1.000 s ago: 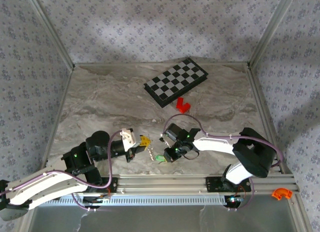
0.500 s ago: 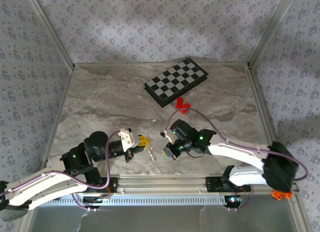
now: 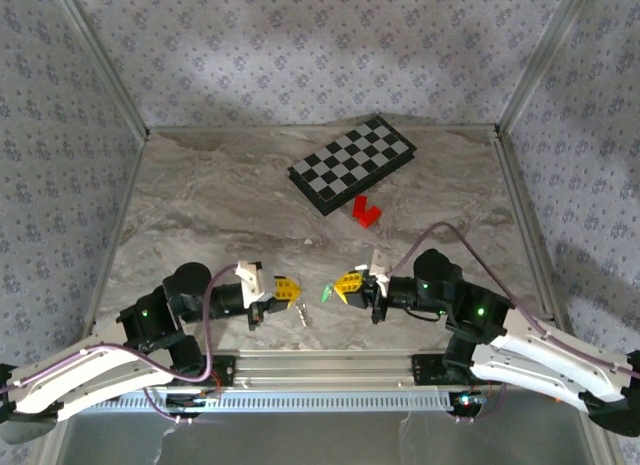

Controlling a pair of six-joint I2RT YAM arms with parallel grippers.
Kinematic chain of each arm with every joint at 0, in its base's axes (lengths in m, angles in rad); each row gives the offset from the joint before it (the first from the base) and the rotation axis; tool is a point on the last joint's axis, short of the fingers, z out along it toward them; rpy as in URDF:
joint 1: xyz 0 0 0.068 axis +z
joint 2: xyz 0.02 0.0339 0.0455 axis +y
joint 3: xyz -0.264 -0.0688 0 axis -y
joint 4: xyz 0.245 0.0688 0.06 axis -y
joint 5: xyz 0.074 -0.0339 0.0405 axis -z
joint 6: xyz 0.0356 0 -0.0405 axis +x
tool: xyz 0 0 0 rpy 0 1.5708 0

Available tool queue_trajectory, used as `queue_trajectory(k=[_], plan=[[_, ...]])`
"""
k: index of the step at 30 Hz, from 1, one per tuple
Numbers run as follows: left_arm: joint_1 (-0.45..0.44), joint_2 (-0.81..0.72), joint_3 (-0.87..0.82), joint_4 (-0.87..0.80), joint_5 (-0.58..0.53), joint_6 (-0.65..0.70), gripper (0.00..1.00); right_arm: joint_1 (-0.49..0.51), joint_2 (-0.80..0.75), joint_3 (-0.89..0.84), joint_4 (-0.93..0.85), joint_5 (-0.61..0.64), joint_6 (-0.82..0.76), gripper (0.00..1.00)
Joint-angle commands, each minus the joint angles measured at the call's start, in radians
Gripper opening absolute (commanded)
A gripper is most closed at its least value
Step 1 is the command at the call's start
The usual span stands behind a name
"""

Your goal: Put the keys on the keyring

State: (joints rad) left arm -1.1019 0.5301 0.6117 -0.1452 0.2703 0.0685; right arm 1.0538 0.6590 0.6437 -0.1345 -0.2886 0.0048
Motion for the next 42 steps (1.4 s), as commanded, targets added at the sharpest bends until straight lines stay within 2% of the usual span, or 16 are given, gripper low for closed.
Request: queue_trajectory(k=[1,11,42], plan=[[-0.003,-0.015,0.064,0.088,0.097,-0.001,0.00,0.007,-0.009,0.047,-0.027,-0.062,-0.095,0.00],[-0.003,0.053,0.084,0.123,0.130,0.006,0.00,0.014,0.005,0.103,-0.047,-0.062,-0.093,0.00],[-0.003,0.137,0.076,0.176,0.069,0.021,0.00,0.060,0.039,0.129,-0.042,-0.007,-0.046,0.00]])
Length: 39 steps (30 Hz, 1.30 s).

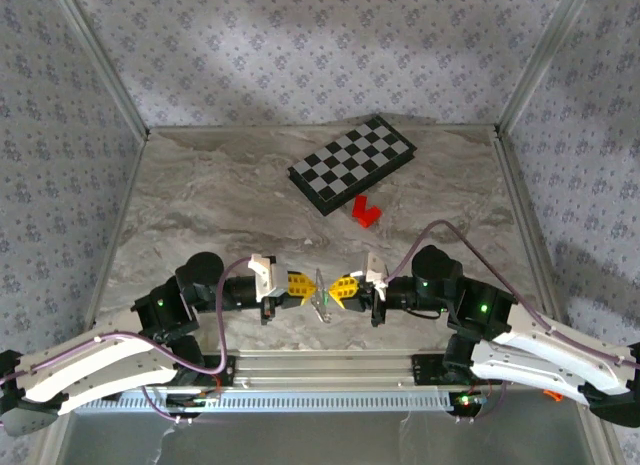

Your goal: Put the keys on the keyring

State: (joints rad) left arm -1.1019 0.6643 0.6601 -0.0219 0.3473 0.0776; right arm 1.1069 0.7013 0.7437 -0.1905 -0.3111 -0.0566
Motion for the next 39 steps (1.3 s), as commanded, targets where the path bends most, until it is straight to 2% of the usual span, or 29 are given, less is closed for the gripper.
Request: queue_trajectory(k=[1,39], plan=[[-0.003,0.004,0.028,0.053,-0.005,0.011,0.00,0.007,-0.005,0.028,0.017,0.019,0.015,0.00],[-0.003,0.001,0.019,0.043,-0.010,0.021,0.00,0.007,-0.012,0.022,0.049,0.055,0.035,0.00]])
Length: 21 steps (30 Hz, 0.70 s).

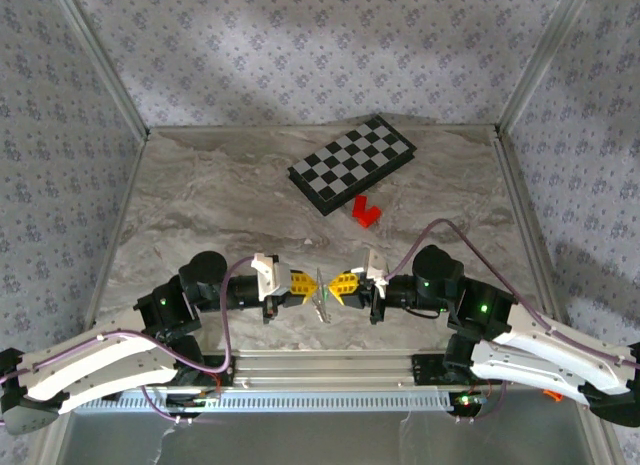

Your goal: Put the keys on the keyring

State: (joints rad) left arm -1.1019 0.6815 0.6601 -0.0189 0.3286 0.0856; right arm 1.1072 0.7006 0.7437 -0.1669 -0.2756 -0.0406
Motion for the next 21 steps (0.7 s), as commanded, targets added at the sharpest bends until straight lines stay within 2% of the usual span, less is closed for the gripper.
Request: queue_trajectory(k=[1,21], plan=[[-0.003,-0.016,0.019,0.042,0.009,0.013,0.00,0.006,-0.012,0.020,0.027,0.019,0.021,0.00],[-0.003,-0.022,0.024,0.023,0.003,0.022,0.00,0.006,-0.012,0.023,0.026,0.029,0.011,0.00]])
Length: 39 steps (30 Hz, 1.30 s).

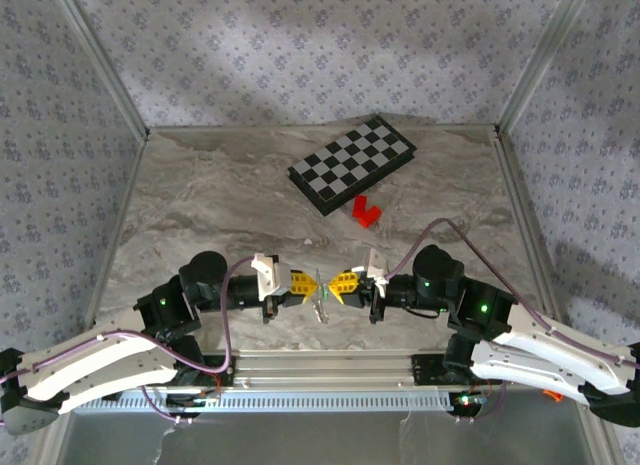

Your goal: Put the keys on the keyring

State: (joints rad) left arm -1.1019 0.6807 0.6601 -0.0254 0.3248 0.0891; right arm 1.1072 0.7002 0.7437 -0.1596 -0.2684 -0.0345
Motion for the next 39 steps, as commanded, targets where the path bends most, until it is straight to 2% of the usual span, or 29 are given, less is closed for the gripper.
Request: queue_trajectory(k=[1,39], plan=[[-0.003,-0.021,0.024,0.030,0.007,0.018,0.00,0.006,-0.011,0.022,0.020,0.023,0.005,0.00],[-0.002,-0.021,0.016,0.033,-0.008,0.017,0.00,0.012,-0.019,0.018,0.004,0.009,-0.021,0.00]])
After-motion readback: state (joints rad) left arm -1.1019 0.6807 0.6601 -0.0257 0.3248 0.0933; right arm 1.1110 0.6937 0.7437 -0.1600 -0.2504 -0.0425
